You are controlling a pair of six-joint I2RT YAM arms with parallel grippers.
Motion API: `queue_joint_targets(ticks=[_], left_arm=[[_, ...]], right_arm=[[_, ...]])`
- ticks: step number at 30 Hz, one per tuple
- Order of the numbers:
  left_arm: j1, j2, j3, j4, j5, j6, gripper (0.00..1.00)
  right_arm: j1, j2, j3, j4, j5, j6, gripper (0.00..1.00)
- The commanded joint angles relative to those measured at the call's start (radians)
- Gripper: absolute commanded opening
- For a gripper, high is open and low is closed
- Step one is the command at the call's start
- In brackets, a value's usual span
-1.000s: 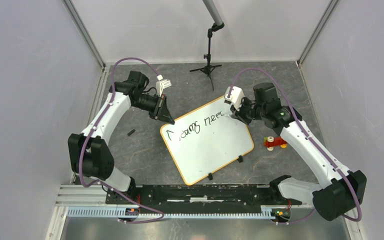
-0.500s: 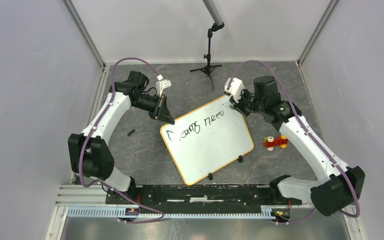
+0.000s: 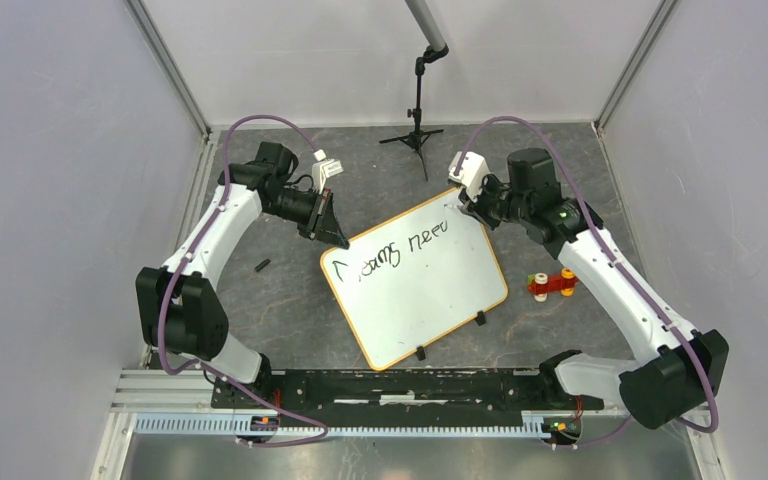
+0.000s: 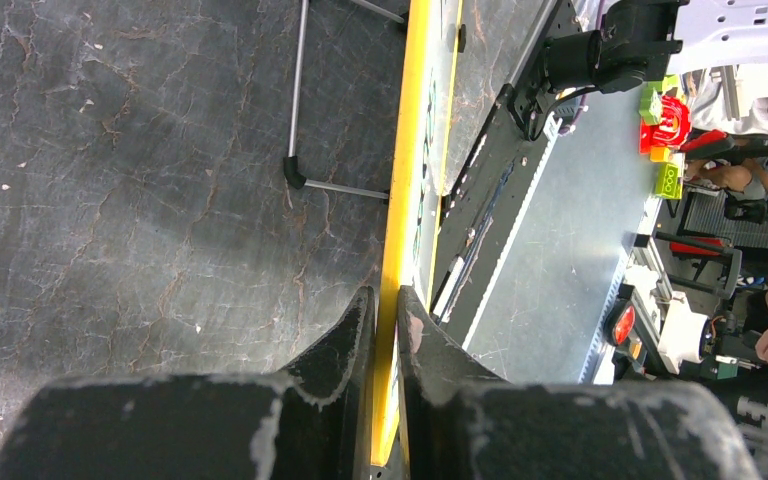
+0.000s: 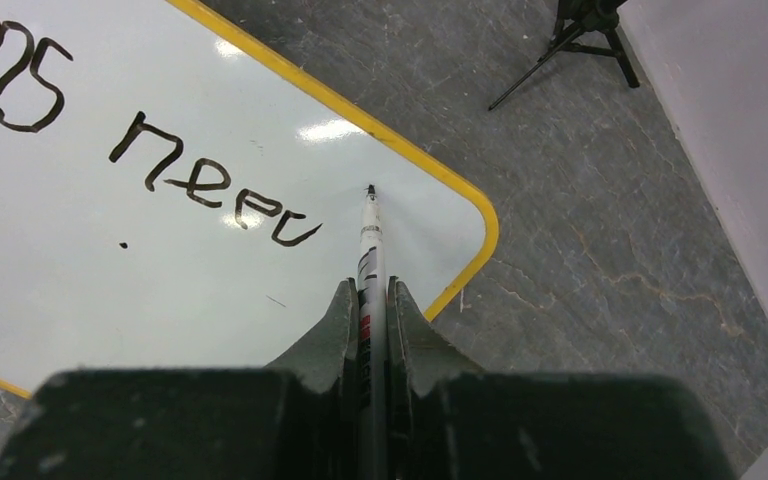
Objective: Write a sentence on the whiteboard
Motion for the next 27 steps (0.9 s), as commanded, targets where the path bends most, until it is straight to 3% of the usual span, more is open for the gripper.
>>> queue_joint_targets(ticks=[1, 19, 27], left_arm=[[-0.025, 0.009, 0.007, 0.033, -0.067, 0.043, 0.02], [-0.026, 0.004, 0.003, 0.033, -0.071, 0.048, 0.02], [-0.034, 0.019, 0.023, 0.013, -0.096, 0.080, 0.03]], right_arm=[[-0.005, -0.025, -0.032, -0.008, -0.029, -0.002, 0.00], [-0.005, -0.104, -0.135, -0.081, -0.037, -0.029, 0.00], [-0.005, -0.100, -0.047, -0.138, -0.053, -0.052, 0.00]])
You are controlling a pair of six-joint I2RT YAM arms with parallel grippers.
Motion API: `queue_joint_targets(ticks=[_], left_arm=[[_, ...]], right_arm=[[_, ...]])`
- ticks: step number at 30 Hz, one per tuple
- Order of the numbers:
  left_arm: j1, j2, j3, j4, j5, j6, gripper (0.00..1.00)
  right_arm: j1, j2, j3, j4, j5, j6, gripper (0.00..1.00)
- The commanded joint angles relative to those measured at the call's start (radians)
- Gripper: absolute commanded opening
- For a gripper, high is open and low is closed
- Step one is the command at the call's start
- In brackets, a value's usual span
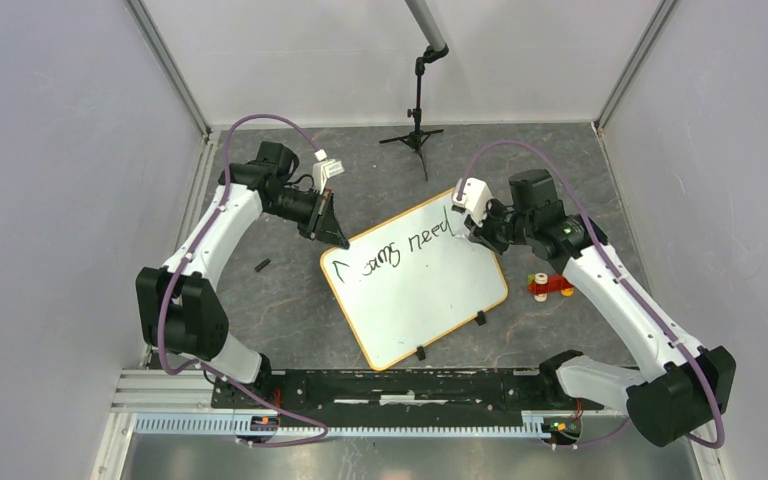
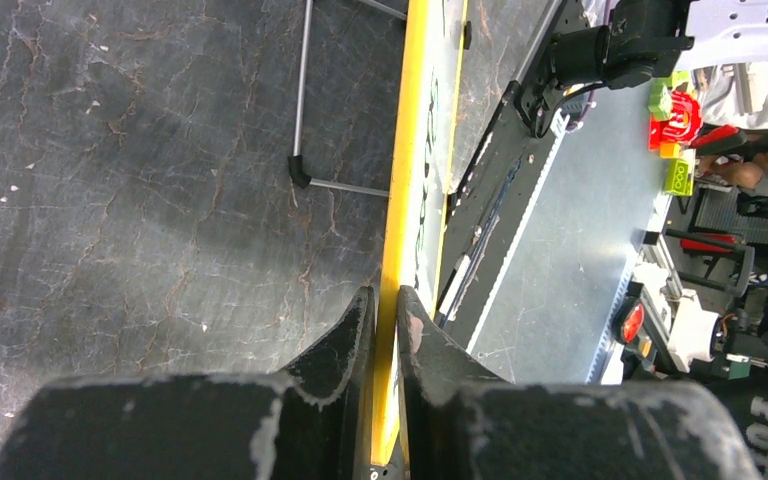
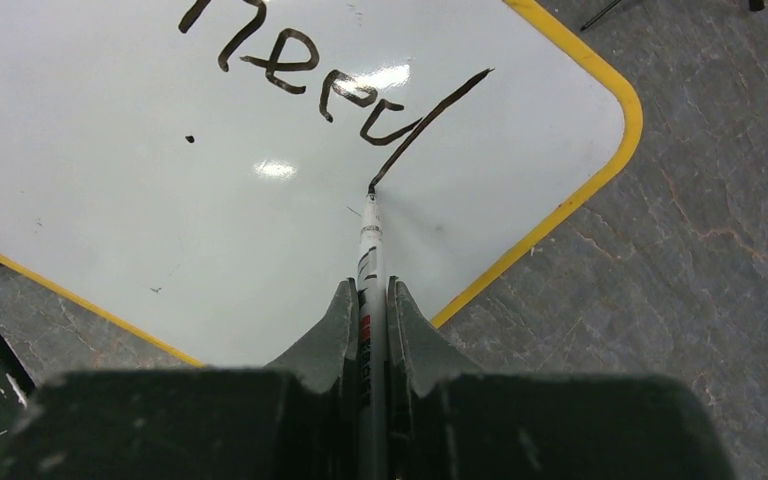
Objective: Write a sentence on the whiteboard
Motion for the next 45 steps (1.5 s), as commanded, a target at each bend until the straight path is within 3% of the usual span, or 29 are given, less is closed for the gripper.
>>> queue_joint_targets(ticks=[1, 9, 16, 19, 22, 26, 29, 36, 45], left_arm=[[-0.032, 0.026, 0.031, 0.007, -0.092, 0.084, 0.02], [-0.071, 0.089, 0.110, -0.041, -0.145, 0.151, 0.02], [-0.113, 0.135, 0.177, -0.045, -0.204, 0.159, 0.03], [-0.113, 0.128, 0.199, -0.045, -0.210, 0.120, 0.14], [-0.086, 0.093, 0.194, -0.053, -0.179, 0.100, 0.34], [-0.003, 0.005, 0.143, -0.053, -0.109, 0.085, 0.59], [0.064, -0.067, 0.080, -0.047, -0.061, 0.084, 0.71], [0.172, -0.159, -0.050, -0.017, 0.034, 0.086, 0.82], [0.171, -0.164, -0.157, 0.025, 0.088, 0.109, 0.82]], right_arm=[[-0.005, -0.014, 0.089, -0.039, -0.043, -0.026, 0.00], [0.013, -0.008, 0.129, -0.064, -0.179, -0.024, 0.00], [0.099, -0.014, 0.102, -0.031, -0.221, 0.005, 0.00], [0.151, -0.020, 0.082, -0.008, -0.221, 0.022, 0.00], [0.185, -0.026, 0.067, 0.019, -0.218, 0.039, 0.00], [0.217, -0.031, 0.048, 0.054, -0.217, 0.055, 0.00], [0.234, -0.033, 0.024, 0.089, -0.237, 0.066, 0.00], [0.303, -0.023, -0.017, 0.166, -0.271, 0.096, 0.00], [0.465, -0.023, -0.112, 0.302, -0.158, 0.135, 0.00]])
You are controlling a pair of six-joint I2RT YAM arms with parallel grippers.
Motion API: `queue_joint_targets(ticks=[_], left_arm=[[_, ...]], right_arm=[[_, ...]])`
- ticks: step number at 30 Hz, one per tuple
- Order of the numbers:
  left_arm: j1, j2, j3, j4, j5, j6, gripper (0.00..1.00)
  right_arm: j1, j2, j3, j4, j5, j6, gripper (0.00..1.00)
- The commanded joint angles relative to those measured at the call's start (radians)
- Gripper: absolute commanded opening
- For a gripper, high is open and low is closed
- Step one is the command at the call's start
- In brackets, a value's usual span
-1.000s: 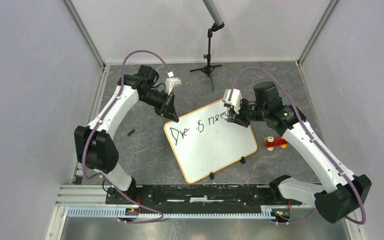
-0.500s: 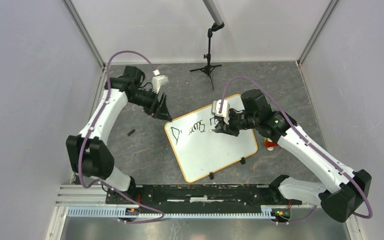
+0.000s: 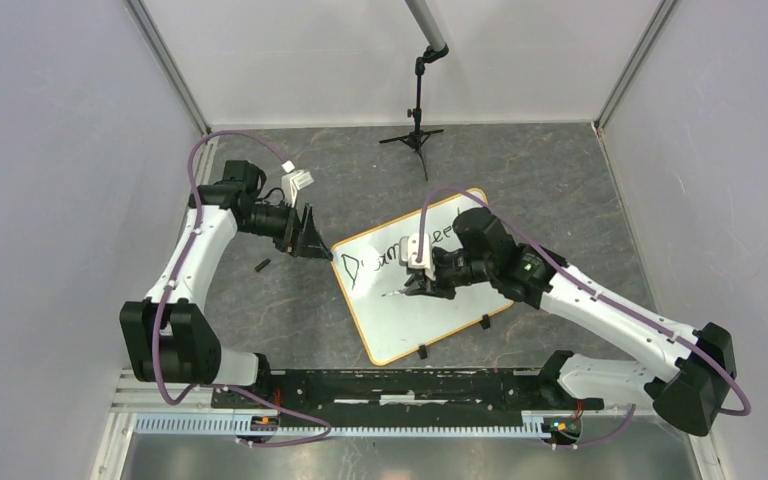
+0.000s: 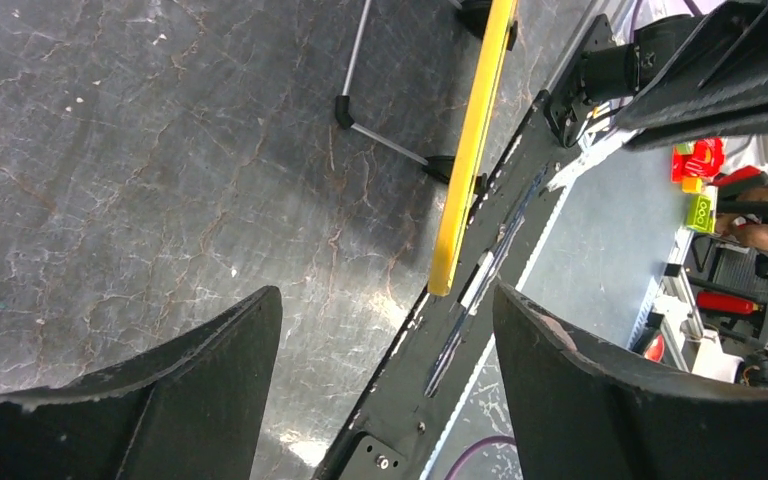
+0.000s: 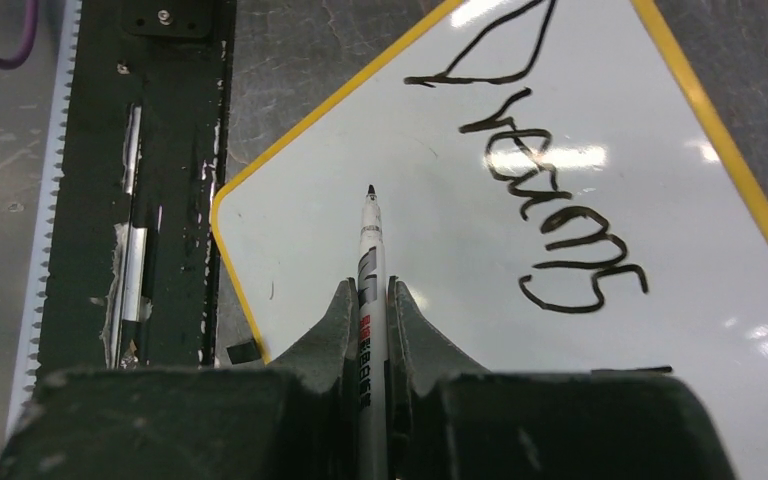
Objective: Write a sentence on the whiteboard
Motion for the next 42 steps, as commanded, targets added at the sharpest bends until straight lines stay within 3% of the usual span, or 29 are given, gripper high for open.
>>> queue_joint_targets(ticks=[1, 5, 12, 23, 30, 42], left_arm=[[0.000, -0.010, -0.014, 0.043, 0.086, 0.027, 0.82], [-0.025, 0.003, -0.024, 0.052, 0.098, 0.026, 0.79], [-0.087, 0.063, 0.013, 0.058, 0.092, 0.009, 0.69], [-0.107, 0.118, 0.038, 0.058, 0.098, 0.004, 0.21], [-0.107, 0.115, 0.033, 0.058, 0.095, 0.008, 0.03], [-0.108, 0.117, 0.031, 0.058, 0.091, 0.006, 0.03]], right_arm=[[0.080, -0.010, -0.033, 0.113, 0.095, 0.030, 0.00], [0.142, -0.010, -0.073, 0.180, 0.191, 0.045, 0.00], [0.181, -0.014, -0.103, 0.211, 0.226, 0.052, 0.00], [0.202, 0.006, -0.110, 0.232, 0.243, 0.055, 0.00], [0.232, 0.039, -0.091, 0.237, 0.259, 0.053, 0.00], [0.238, 0.059, -0.087, 0.281, 0.312, 0.060, 0.00]])
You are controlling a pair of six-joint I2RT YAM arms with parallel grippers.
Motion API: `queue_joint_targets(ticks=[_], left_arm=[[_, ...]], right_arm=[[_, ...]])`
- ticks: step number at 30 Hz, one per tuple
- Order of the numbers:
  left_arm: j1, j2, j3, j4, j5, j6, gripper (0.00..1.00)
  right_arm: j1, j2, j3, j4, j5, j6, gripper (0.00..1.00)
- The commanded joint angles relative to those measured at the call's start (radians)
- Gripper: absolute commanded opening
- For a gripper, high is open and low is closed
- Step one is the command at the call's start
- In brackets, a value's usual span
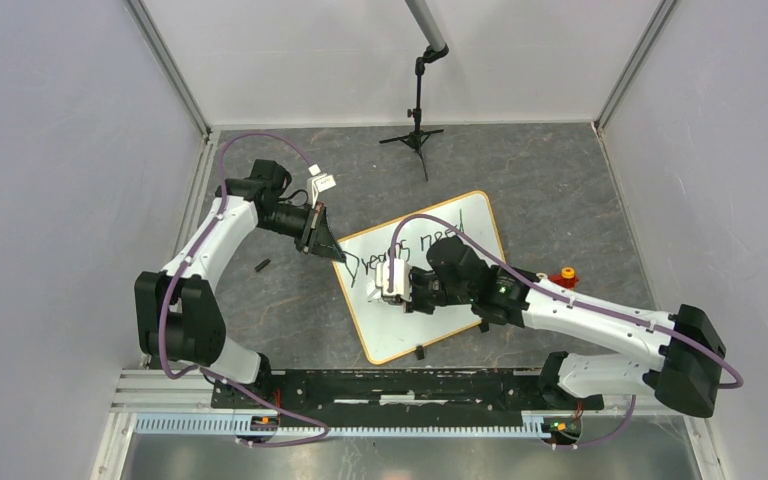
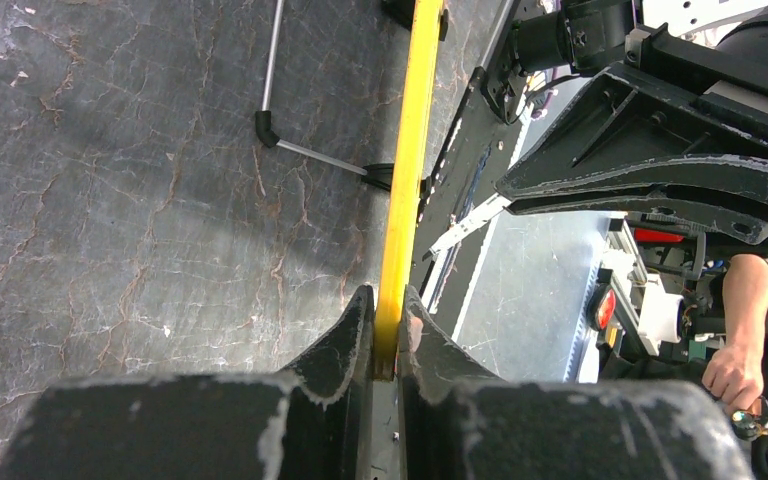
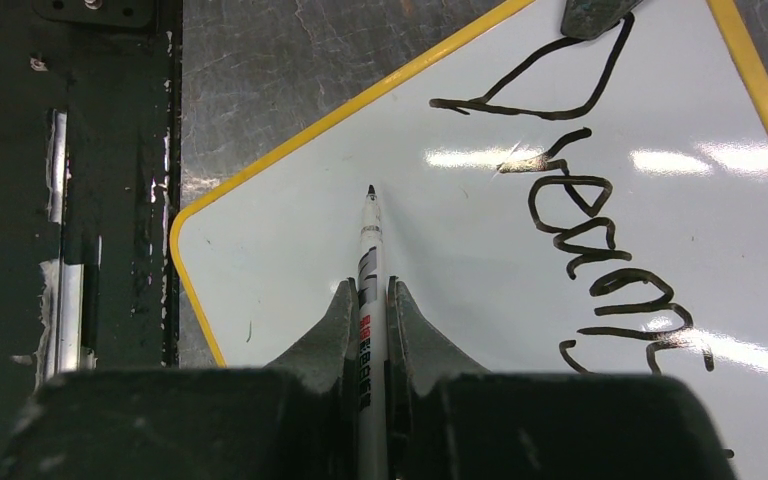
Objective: Write a sentence on the whiteboard
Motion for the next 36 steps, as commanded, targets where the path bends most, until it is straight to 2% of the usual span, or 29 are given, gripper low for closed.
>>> queue_joint_targets(ticks=[1, 19, 36], left_arm=[[0.002, 0.001, 0.027, 0.025, -0.020, 0.007, 0.02], [0.002, 0.006, 0.025, 0.024, -0.025, 0.011, 0.02], [0.002, 0.009, 0.027, 0.025, -0.034, 0.010, 0.02]], right_arm=[[0.006, 0.008, 0.027, 0.062, 0.017, 0.011, 0.00], [0.008, 0.039, 0.044, 0.072, 0.077, -0.014, 0.00], [0.006, -0.007, 0.008, 0.043, 0.144, -0.024, 0.00]])
